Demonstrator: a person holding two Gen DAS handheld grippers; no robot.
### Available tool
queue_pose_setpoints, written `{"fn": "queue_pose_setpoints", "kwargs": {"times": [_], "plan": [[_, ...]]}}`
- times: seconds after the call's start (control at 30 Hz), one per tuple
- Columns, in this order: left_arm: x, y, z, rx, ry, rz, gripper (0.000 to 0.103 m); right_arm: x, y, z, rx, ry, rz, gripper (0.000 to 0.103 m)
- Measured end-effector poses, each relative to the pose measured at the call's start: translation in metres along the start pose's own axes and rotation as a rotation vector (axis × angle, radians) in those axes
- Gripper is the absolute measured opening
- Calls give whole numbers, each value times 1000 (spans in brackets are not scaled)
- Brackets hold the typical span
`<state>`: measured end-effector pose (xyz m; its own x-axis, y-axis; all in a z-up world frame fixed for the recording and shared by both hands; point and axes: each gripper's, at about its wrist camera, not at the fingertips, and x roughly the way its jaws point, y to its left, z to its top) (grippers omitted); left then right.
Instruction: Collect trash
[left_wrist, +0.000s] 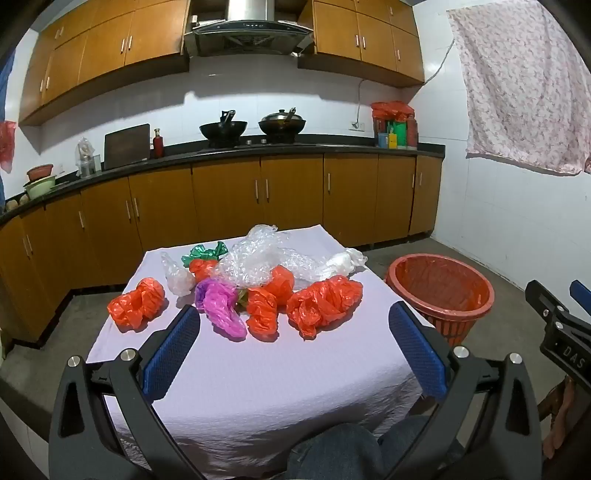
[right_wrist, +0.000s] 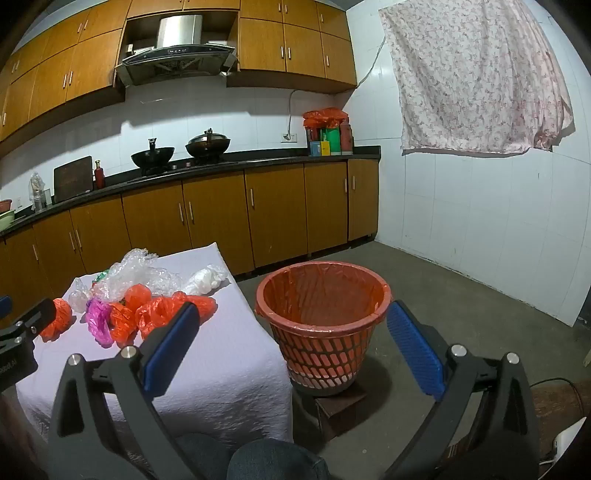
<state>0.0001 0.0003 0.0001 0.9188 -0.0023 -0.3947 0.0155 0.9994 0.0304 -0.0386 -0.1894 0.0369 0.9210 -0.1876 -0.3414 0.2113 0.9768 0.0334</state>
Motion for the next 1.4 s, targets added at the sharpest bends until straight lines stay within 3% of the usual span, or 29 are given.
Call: {"fn": "queue_pose_setpoints", "kwargs": {"times": [1.4], "plan": [[0, 0, 0, -4, 6, -2, 101, 2, 0, -3, 0, 4, -1, 99]]}}
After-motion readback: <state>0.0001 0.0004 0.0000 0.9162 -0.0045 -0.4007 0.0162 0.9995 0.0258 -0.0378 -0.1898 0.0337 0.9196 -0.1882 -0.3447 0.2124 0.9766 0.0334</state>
